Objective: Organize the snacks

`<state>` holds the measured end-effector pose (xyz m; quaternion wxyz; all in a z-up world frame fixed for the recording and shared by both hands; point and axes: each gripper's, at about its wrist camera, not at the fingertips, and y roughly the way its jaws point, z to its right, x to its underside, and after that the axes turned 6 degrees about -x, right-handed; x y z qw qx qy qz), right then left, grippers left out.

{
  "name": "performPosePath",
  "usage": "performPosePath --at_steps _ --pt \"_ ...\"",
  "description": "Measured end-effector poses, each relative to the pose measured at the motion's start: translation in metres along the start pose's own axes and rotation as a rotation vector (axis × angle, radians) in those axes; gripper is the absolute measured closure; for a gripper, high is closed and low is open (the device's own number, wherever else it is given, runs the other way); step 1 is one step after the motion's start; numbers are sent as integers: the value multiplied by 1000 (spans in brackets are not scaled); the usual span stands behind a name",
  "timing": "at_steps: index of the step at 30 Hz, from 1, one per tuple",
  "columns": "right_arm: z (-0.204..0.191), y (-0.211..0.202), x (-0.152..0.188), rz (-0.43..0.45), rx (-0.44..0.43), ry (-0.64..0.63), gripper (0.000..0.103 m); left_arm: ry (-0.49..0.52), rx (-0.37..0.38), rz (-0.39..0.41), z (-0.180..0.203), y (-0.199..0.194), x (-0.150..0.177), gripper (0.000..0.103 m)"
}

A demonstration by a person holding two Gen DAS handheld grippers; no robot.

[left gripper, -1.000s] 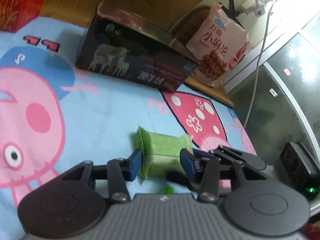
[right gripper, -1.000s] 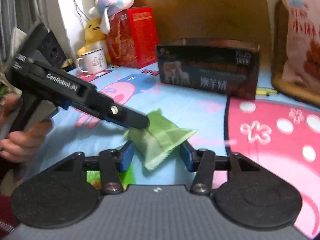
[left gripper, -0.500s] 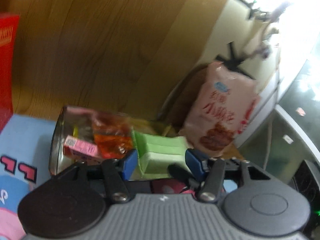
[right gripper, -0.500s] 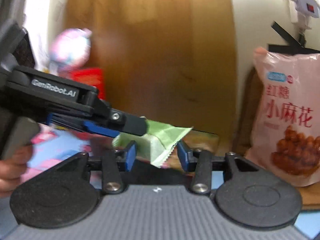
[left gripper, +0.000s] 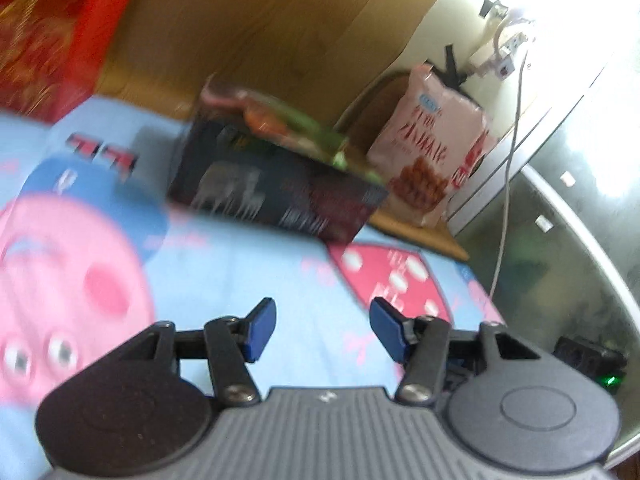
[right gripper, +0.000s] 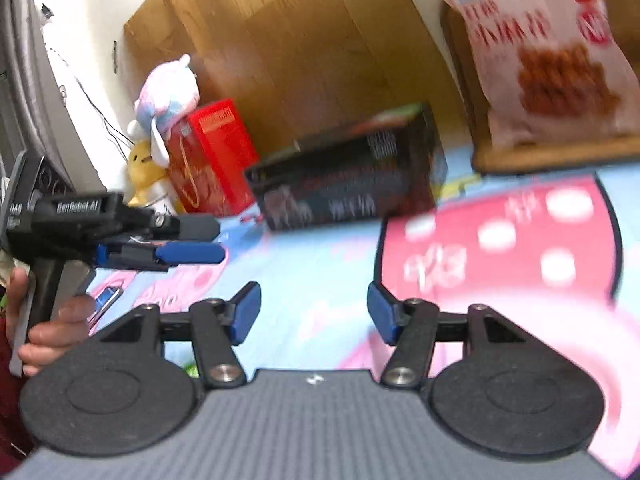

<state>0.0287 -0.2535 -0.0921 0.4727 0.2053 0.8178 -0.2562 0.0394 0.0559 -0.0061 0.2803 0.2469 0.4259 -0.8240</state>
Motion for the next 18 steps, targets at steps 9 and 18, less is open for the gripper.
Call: performPosePath --at_steps 9,18 --pt "-19 -5 15 3 11 56 42 -39 -46 25 -14 -9 33 50" --pt "-22 -5 22 0 38 57 42 -21 -27 65 -14 -9 39 49"
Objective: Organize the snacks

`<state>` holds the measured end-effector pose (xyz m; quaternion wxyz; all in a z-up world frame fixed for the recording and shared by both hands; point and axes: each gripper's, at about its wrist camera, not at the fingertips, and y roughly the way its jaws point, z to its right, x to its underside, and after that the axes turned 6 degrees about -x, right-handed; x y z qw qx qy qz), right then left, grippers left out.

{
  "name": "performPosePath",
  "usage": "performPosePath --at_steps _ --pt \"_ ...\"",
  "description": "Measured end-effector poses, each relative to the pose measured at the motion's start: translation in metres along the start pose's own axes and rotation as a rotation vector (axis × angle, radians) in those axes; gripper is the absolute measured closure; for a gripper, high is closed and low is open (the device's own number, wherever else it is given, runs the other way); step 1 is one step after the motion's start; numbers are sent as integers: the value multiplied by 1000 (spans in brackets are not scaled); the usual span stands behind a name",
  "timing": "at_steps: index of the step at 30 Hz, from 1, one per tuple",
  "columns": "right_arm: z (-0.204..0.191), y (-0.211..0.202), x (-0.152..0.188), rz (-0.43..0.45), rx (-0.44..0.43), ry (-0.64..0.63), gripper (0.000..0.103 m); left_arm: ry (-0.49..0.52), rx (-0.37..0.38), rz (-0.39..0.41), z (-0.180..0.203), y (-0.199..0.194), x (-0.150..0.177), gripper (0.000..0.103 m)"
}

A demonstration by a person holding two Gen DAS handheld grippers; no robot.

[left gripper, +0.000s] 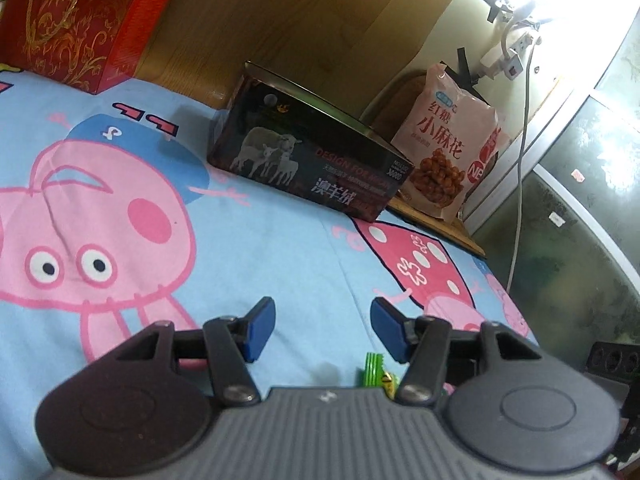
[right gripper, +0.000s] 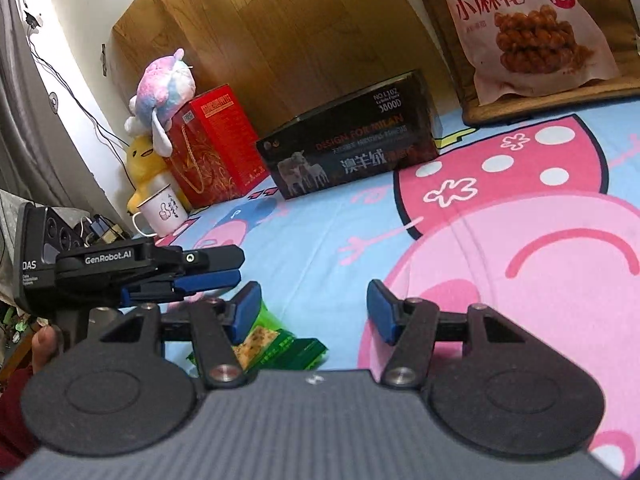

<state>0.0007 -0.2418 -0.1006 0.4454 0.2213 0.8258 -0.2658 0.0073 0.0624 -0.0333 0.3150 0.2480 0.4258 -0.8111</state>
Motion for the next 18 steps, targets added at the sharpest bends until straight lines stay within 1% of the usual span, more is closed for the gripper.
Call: performPosePath --at_steps 6,11,13,18 --pt "2 3 -1 -4 -7 -3 40 -28 12 5 -4 1 0 49" --pt "-1 4 0 -13 -49 -20 24 -37 11 12 -5 1 0 49" --pt "-2 4 0 -15 -58 -26 21 -38 10 14 -5 1 1 49" --pt "0 4 -1 -14 -72 -16 19 -41 7 18 -4 1 1 49"
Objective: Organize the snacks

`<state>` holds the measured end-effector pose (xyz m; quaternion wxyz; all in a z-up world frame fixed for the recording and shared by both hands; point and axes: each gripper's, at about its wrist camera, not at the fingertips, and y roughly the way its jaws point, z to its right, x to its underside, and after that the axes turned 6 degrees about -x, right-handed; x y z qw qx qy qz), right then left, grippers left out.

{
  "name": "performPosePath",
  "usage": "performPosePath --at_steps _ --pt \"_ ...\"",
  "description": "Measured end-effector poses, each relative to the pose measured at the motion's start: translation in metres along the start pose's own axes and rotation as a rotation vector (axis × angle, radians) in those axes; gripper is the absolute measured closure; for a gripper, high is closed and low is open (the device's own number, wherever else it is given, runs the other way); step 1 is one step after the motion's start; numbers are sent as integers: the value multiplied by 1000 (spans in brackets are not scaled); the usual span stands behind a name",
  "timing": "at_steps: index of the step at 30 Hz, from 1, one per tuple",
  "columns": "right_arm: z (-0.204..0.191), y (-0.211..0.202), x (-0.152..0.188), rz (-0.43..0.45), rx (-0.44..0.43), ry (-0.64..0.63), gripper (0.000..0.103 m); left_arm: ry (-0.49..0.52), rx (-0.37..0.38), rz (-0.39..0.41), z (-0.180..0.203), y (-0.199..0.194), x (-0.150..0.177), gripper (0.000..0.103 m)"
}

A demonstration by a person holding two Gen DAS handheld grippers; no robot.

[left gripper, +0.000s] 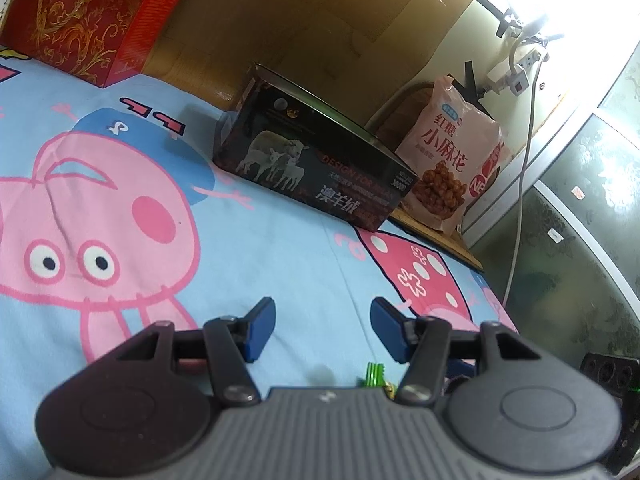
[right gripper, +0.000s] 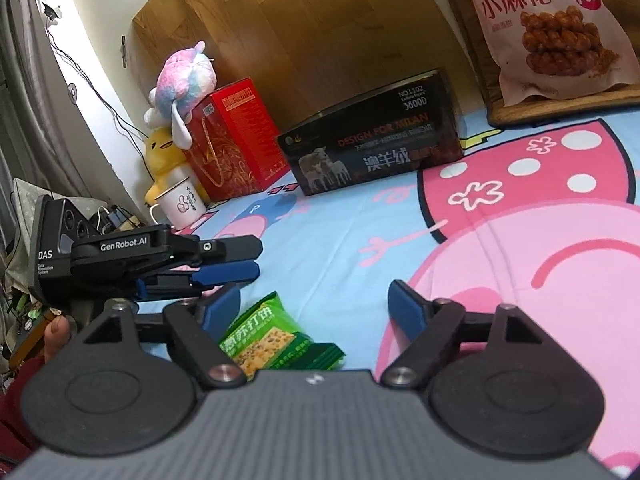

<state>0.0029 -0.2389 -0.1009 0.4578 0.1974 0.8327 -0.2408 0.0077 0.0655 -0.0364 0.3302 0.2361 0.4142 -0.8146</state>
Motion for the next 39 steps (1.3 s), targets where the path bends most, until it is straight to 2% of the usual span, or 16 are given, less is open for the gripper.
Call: performPosePath --at_steps 39 --pt "-1 1 1 0 2 -7 18 -15 11 -5 -1 1 1 47"
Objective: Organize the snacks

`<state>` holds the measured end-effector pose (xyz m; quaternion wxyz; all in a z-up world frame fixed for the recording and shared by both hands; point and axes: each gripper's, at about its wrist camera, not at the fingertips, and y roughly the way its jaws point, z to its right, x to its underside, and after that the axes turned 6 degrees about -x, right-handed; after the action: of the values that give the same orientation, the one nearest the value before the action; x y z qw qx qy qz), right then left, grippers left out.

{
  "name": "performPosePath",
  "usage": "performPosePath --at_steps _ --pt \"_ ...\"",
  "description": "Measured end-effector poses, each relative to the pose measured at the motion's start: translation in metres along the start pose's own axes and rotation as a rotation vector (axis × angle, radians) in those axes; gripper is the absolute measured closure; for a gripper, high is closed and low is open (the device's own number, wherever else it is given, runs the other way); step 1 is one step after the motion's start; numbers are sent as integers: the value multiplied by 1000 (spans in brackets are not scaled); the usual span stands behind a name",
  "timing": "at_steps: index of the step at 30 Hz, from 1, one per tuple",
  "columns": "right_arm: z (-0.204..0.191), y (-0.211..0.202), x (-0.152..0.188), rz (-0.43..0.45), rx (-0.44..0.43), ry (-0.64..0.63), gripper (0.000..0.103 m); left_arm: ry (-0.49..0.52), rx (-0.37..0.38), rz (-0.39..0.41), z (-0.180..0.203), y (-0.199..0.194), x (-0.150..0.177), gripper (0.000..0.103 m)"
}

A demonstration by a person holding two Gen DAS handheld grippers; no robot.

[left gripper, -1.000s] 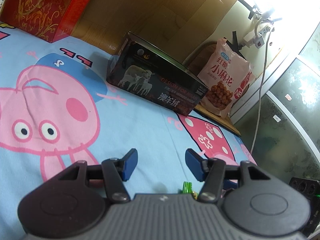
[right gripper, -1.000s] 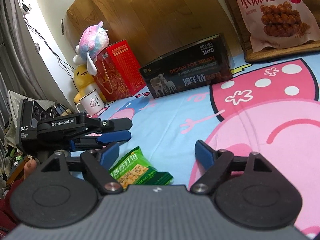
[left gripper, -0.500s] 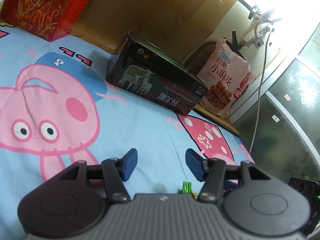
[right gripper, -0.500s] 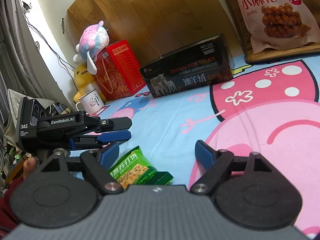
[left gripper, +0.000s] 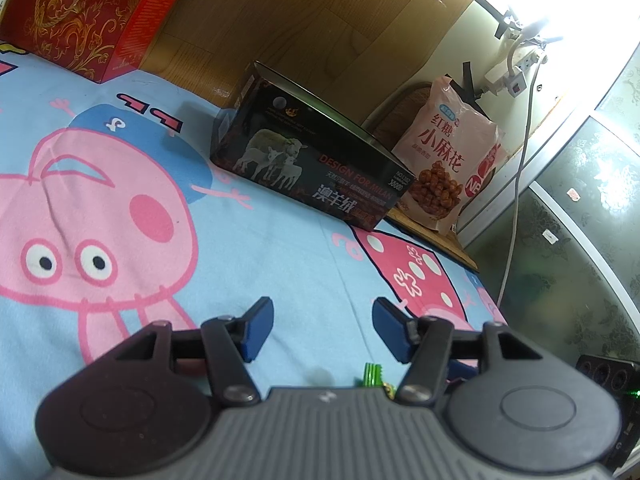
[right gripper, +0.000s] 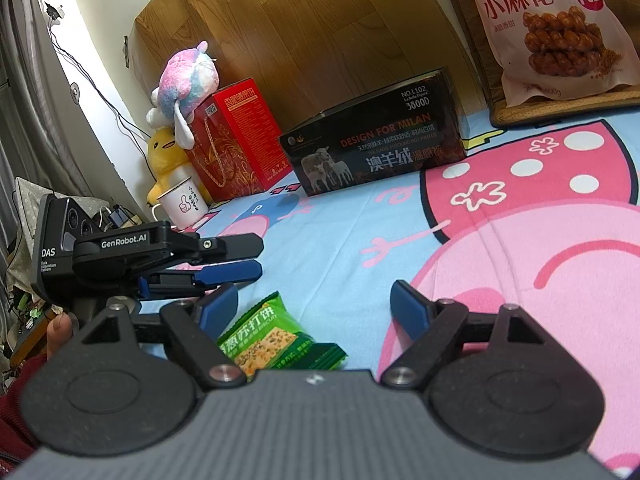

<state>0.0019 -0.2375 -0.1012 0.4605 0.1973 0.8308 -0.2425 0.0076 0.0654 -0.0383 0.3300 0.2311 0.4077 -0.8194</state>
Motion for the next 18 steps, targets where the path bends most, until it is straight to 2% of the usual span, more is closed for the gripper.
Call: performPosePath --at_steps 18 --pt "0 0 0 1 1 0 16 -1 1 -1 0 0 0 47"
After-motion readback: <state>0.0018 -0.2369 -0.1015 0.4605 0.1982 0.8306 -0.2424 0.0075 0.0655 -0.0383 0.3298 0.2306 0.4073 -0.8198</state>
